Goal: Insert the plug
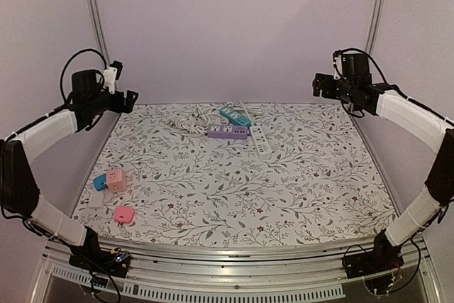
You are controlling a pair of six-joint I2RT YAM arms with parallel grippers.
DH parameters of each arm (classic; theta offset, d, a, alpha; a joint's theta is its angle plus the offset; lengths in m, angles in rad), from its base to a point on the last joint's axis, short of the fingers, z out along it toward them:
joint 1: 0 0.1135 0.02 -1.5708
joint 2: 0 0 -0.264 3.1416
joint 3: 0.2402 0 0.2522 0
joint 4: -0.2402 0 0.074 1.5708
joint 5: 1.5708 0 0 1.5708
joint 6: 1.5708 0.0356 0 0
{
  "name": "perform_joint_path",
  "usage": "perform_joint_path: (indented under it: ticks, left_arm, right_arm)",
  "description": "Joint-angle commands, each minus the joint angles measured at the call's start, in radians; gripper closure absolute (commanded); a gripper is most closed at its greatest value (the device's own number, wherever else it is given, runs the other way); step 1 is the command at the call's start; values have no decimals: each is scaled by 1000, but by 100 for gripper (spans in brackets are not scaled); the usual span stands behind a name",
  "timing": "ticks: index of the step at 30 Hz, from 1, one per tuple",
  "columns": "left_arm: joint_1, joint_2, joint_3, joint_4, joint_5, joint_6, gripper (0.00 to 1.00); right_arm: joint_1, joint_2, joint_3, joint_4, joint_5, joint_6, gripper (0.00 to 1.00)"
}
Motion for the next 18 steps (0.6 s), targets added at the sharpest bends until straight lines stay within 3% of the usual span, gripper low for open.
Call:
perform_joint_path:
  ticks: [1,6,12,18]
  left_arm:
    - [6,-28,240,-695,118,202,0]
    - [7,-88,283,-937,40,327,0]
    - [8,-182,151,-975,8,371,0]
    - [8,-196,118,-985,39,356,0]
  right_arm:
    - [163,255,302,-477,-12,72,1]
    - [270,570,675,-730,13,81,1]
    - [329,897,1030,-902,-7,76,1]
    - [331,1064,1101,-937,-10,95,1]
